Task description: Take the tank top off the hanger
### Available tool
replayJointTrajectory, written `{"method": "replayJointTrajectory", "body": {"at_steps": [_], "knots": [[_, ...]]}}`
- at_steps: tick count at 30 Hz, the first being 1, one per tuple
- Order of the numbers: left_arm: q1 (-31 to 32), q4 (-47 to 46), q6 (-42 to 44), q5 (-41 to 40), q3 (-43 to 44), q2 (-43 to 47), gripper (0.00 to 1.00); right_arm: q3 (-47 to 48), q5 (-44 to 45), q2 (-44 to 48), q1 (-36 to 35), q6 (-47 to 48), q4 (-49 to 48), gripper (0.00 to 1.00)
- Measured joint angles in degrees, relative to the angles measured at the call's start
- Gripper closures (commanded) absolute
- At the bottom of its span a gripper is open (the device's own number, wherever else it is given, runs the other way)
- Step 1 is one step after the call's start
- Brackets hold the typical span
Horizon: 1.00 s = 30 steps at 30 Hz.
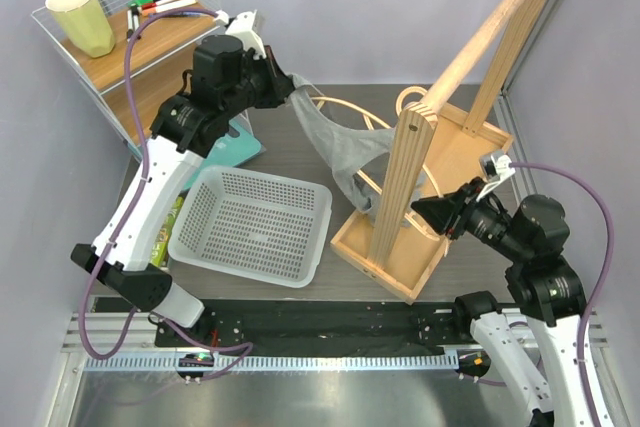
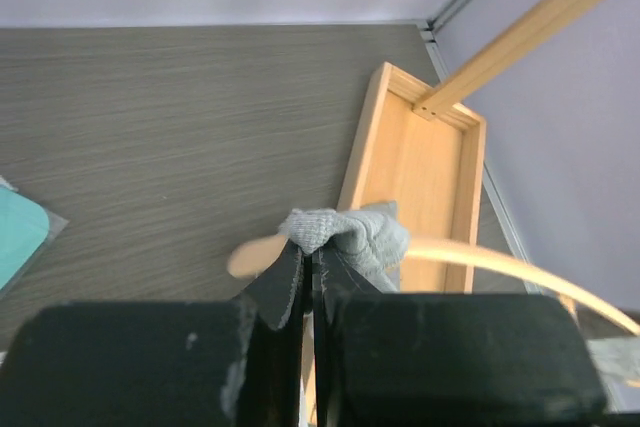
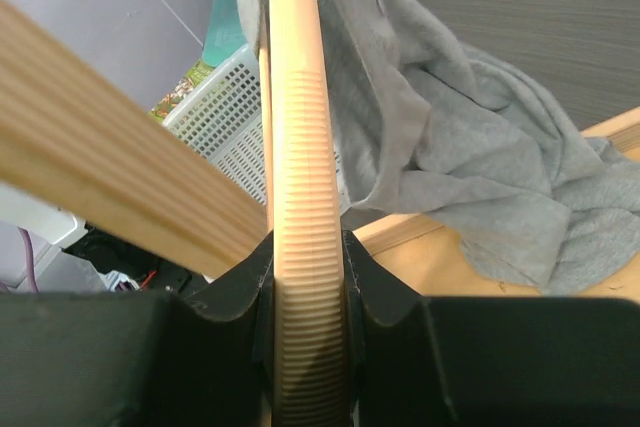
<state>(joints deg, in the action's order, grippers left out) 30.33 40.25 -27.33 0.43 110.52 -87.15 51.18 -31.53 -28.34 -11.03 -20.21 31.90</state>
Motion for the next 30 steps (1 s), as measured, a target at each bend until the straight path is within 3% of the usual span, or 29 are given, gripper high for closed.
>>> {"method": "replayJointTrajectory", "body": {"at_steps": [7,17,30], "knots": [[-4.4,0.1,-1.4,-0.4,0.2,-2.1,1.00,-0.4,0.0,4.7,0.0,0.5,2.1,0.99],[-5.5,-0.3,-3.8,1.4,-1.9,-2.6,1.00,-0.5,4.1,8.1,0.0,-1.7,3.0,0.99],[-5.7,-8.9,-11.3,20.8,-17.2,-0.2,1.00,-1.8,8.3,6.7,0.0,-8.6,-5.7,0.99]]}}
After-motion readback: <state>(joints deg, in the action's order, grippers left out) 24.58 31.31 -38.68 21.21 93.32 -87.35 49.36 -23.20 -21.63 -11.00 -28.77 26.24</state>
